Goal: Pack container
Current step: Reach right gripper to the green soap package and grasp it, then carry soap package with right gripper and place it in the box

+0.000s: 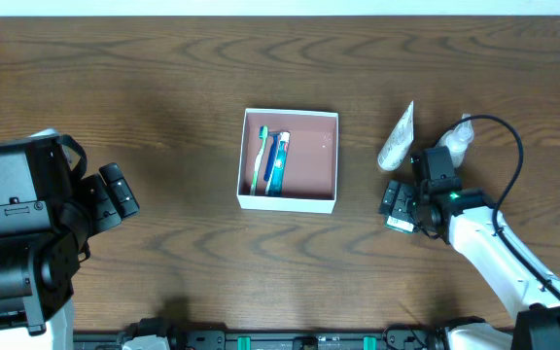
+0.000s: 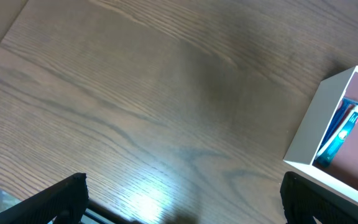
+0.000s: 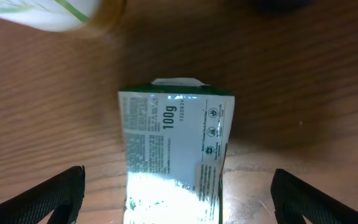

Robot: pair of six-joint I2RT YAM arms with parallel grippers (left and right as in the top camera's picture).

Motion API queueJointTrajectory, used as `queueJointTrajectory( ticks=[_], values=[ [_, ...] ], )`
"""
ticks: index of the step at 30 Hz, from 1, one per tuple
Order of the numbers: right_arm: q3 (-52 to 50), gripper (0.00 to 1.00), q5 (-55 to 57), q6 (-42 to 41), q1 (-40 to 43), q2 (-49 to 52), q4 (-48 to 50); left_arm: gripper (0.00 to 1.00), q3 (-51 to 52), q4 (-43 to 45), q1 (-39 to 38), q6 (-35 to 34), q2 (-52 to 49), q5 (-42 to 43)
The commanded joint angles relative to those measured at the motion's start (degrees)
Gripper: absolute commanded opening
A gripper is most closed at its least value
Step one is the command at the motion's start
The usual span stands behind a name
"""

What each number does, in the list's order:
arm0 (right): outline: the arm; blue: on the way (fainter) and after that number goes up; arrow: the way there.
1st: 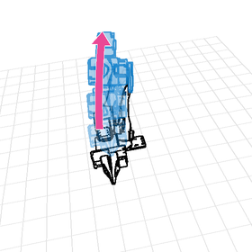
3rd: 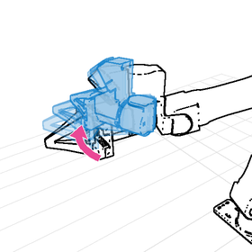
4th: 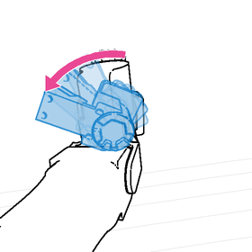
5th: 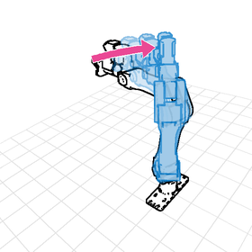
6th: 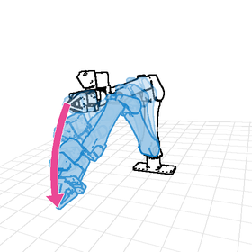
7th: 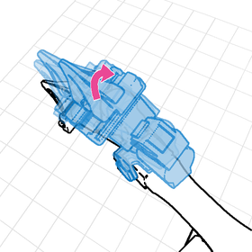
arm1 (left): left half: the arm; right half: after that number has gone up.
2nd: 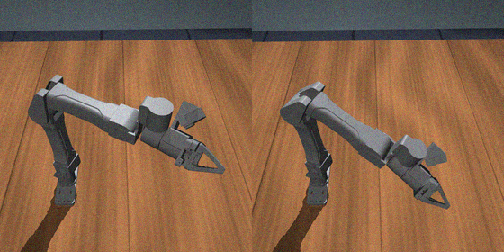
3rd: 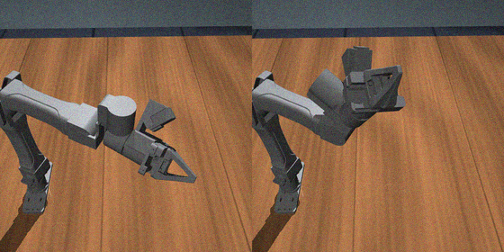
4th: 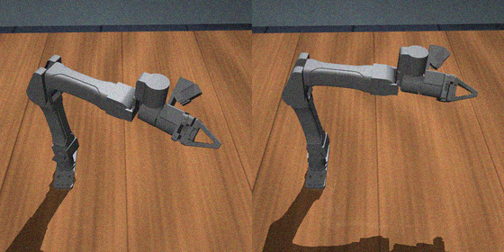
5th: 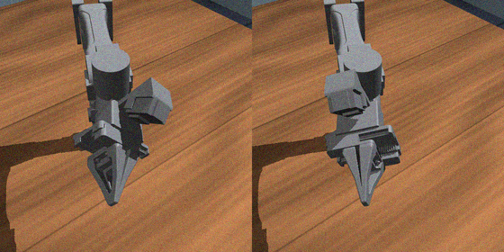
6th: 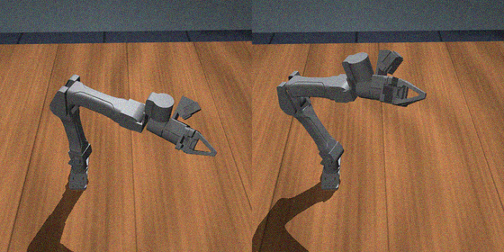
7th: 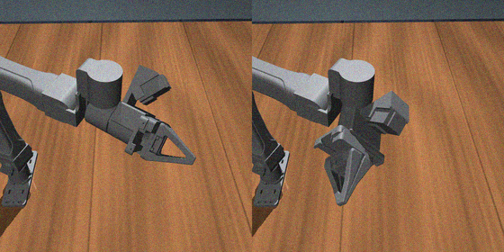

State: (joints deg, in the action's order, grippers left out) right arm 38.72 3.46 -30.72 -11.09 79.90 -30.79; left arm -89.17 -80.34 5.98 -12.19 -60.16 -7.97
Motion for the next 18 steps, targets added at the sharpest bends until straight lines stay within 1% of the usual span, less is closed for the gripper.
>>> queueJointTrajectory(
  ticks=[1, 7, 9, 14, 16, 18],
  values=[
    [-1.99, 0.93, 0.63, 1.05, 0.33, 2.51, 1.95, 0.98, -0.63, -0.02, 0.33, 0.04, -0.07, -0.87],
    [-1.99, 0.87, 0.61, 2.08, 0.31, 5.68, 4.50, 0.98, -0.63, -0.02, 0.33, 0.04, -0.07, -0.87],
    [-1.99, 0.84, 0.63, 2.08, 0.33, 6.29, 4.68, 0.98, -0.63, -0.02, 0.33, 0.04, -0.07, -0.87],
    [-1.99, 0.66, 0.61, 2.05, 0.33, 8.15, 4.83, 0.98, -0.63, -0.02, 0.33, 0.04, -0.07, -0.87],
    [-1.99, 0.56, 0.52, 1.75, 0.33, 8.31, 4.72, 0.98, -0.63, -0.02, 0.33, 0.04, -0.07, -0.87],
    [-1.95, 0.49, 0.09, 1.62, 0.31, 8.04, 4.44, 0.98, -0.63, -0.02, 0.33, 0.04, -0.07, -0.87]
  ],
)
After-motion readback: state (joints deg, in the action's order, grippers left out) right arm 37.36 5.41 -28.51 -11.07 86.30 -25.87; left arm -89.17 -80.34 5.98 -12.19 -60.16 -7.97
